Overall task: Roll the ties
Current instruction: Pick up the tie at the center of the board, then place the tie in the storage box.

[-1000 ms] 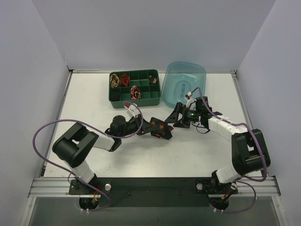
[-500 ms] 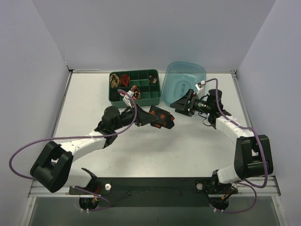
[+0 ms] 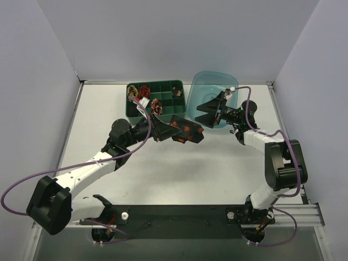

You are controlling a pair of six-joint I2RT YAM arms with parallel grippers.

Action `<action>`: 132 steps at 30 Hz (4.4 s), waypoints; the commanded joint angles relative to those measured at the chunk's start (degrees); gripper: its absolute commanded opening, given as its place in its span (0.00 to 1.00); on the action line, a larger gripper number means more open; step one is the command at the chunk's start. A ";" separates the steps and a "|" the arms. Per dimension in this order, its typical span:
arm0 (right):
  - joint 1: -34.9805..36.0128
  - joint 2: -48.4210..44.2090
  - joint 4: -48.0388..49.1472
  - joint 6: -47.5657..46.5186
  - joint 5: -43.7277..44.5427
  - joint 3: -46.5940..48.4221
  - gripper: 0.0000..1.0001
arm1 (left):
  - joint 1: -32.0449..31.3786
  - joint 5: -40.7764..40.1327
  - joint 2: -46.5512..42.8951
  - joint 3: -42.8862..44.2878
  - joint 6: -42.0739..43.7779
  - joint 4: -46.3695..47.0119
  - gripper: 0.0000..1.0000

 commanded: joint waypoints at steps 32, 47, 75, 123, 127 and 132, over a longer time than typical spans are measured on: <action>5.77 -26.59 -47.59 -47.28 2.42 8.95 0.95 | 0.78 -0.45 -8.32 3.04 -5.32 4.11 0.43; 5.41 -28.87 -16.62 -19.96 5.15 0.61 0.98 | 1.04 -2.65 -8.76 6.90 -8.21 4.53 0.44; 12.00 -29.49 -4.34 -12.82 6.12 -0.71 0.97 | 0.43 -4.05 -14.39 5.32 -15.07 9.46 0.43; 24.05 -27.47 -50.04 -41.74 15.34 17.74 0.81 | -1.51 -9.59 -15.70 5.06 -4.18 -10.04 0.42; 24.14 -26.50 -49.51 -41.21 14.03 18.27 0.73 | -1.60 -10.47 -15.70 4.97 -3.21 -11.36 0.42; 24.49 -23.34 -48.37 -39.80 10.60 18.71 0.50 | -1.60 -11.70 -15.35 5.15 -2.42 -12.68 0.42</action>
